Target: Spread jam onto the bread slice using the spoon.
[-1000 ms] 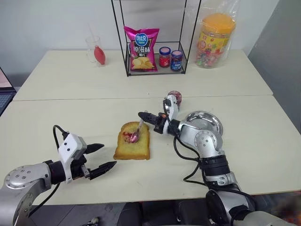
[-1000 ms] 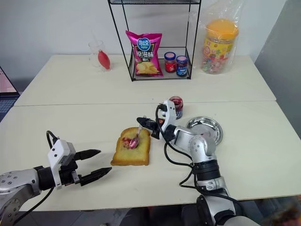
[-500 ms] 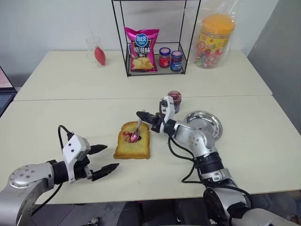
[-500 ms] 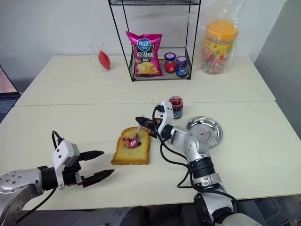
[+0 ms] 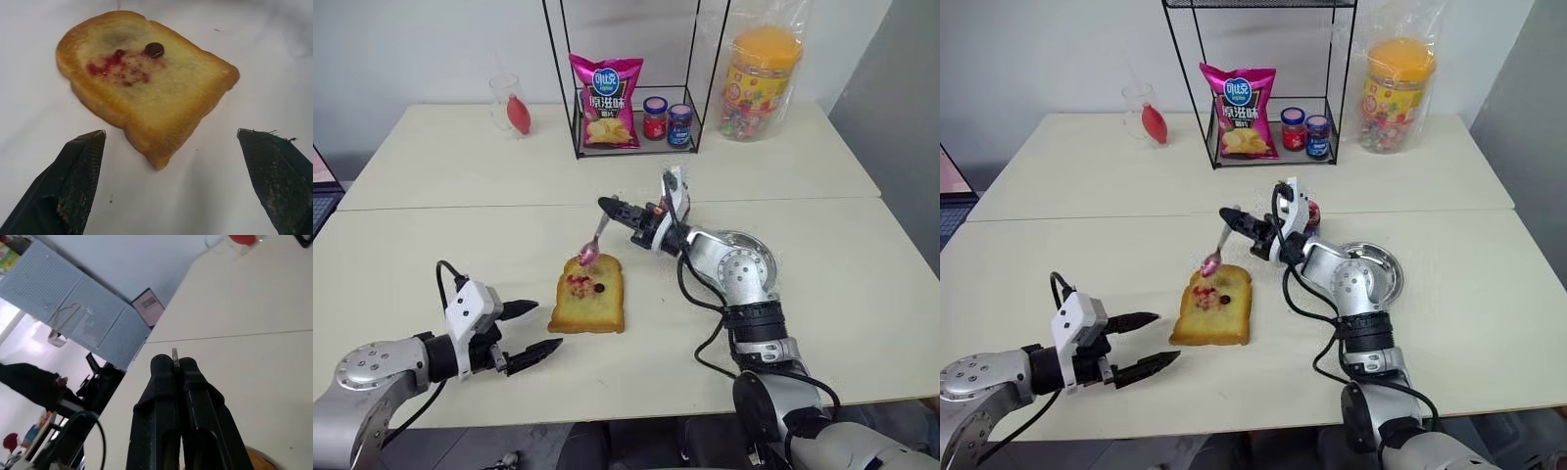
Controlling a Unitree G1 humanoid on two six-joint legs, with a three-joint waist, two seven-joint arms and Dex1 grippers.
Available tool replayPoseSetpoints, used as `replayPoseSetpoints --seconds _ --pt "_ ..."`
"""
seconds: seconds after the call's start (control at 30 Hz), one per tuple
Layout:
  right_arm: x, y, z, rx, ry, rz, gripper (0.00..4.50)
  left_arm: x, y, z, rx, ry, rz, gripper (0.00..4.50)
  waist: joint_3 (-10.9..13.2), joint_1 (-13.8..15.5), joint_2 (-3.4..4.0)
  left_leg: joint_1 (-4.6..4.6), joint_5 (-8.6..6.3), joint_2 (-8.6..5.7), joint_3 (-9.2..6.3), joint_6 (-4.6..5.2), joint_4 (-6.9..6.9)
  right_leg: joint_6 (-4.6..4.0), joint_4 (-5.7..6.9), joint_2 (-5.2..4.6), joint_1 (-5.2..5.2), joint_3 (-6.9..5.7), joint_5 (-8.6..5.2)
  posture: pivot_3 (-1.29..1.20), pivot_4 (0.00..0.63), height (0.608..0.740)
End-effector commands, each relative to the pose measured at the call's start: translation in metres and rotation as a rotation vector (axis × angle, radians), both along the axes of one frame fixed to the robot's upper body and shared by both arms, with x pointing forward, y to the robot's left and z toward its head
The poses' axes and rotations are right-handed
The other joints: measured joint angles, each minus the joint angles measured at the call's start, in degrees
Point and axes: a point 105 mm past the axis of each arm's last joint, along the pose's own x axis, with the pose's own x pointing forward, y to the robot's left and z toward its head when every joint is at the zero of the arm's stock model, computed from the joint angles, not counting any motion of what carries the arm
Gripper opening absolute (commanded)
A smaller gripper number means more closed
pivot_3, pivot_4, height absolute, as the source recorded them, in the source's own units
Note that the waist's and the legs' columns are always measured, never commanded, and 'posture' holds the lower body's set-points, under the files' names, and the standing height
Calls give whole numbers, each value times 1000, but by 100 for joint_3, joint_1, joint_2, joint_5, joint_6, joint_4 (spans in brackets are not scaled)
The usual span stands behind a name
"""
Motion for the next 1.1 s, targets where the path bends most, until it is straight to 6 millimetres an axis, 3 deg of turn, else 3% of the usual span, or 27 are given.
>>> replayPoseSetpoints --seconds 0.03,0.3,0.53,0.63,0.77,0.93,1.03,1.1 --pt "-15 -9 20 6 -110 33 28 2 3 10 -2 -44 10 4500 0 0 -1 0 0 -1 0 0 0 0 0 0 0 1 0 0 150 740" --pt "-23 -19 18 -45 -191 7 28 3 0 9 22 -52 -25 4500 0 4 -1 2 0 0 2 0 1 1 -1 1 1 2 0 0 150 740" --pt "-27 -48 26 -26 -242 -35 28 7 -26 16 20 -99 -120 4500 0 13 -1 -1 0 -3 4 0 2 1 -3 -1 2 5 0 0 150 740" --pt "-24 -72 36 9 -256 -115 28 11 -39 18 50 -129 -168 4500 -1 36 -1 0 0 -6 4 0 4 1 -2 -2 5 4 0 0 150 740" --pt "-16 -132 48 32 -293 -340 28 27 -62 32 73 -222 -215 4500 -1 67 -2 0 0 -8 1 0 6 1 -2 -2 8 2 0 0 150 740" --pt "-9 -182 39 -9 -274 -534 28 35 -88 45 34 -269 -285 4500 -1 60 -2 3 0 -11 7 0 6 3 -5 -2 14 8 0 0 150 740" --pt "-4 -224 28 2 -229 -688 28 40 -111 48 24 -298 -370 4500 -1 43 -1 3 0 -9 7 1 5 3 -2 0 14 7 0 0 150 740" --pt "-4 -232 25 5 -219 -717 28 42 -116 47 28 -305 -387 4500 -1 34 -1 6 0 -11 7 1 6 3 -2 0 18 8 0 0 150 740"
